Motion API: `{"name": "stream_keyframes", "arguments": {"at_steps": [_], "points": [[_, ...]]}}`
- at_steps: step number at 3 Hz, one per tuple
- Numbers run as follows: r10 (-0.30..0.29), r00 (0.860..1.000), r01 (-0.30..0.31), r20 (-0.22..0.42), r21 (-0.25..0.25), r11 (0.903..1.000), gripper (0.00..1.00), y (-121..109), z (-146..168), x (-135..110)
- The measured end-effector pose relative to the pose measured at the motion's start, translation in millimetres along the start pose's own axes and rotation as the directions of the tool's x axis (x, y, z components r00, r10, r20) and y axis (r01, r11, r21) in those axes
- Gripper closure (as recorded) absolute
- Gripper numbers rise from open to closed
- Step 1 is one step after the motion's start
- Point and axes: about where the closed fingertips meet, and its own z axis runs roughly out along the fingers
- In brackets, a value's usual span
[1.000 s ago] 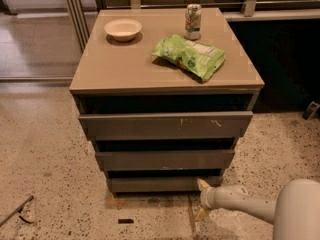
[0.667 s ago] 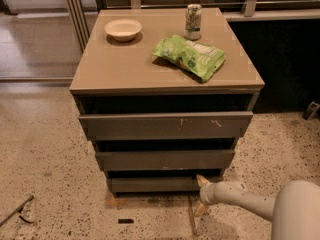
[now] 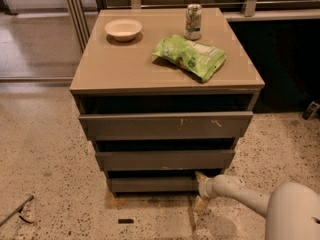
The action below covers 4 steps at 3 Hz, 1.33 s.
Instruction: Open bottom drawer
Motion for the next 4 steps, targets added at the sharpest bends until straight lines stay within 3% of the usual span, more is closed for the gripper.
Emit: {"name": "stream_keyframes", "arguments": {"at_steps": [1,2,4], "points": [[0.002,1.0,-0.001,0.017,-0.036,0.9994,0.0,-4.1,23.3,-0.4],[0.003,1.0,-0.003,0.016,-0.044,0.999,0.0,-2.2,24.0,-1.0],[0.035,0.999,-0.034,0.005,-0.136,0.9902,0.0,11.1,16.2,-3.6]]}}
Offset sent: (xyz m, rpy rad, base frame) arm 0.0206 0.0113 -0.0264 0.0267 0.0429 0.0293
